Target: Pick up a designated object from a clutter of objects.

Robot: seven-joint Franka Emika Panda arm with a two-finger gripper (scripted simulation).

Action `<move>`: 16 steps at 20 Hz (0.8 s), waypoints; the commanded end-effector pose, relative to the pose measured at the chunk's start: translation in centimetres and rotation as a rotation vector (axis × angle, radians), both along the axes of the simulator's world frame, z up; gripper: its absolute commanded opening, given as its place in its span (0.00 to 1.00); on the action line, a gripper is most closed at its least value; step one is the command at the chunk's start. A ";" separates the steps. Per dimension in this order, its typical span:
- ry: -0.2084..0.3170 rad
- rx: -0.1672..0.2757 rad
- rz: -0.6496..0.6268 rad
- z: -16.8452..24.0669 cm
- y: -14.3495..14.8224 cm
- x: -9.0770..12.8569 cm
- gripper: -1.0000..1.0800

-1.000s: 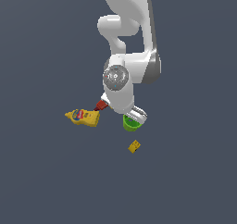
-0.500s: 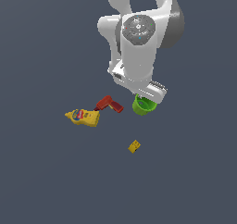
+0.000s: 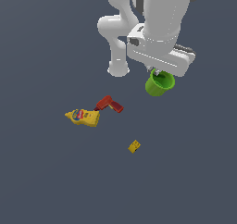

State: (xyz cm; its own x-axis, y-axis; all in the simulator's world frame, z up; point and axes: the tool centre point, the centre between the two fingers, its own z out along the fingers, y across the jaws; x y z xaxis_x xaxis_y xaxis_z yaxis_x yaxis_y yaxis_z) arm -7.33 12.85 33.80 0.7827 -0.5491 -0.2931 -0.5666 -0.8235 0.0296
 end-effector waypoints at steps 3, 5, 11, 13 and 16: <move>0.000 0.001 -0.001 3.3 1.5 -0.6 0.00; 0.000 0.002 -0.001 4.3 2.0 -0.8 0.00; 0.000 0.002 -0.001 5.8 2.8 -1.0 0.00; 0.000 0.003 -0.002 5.9 2.8 -1.0 0.00; 0.000 0.003 -0.002 5.7 2.7 -0.9 0.00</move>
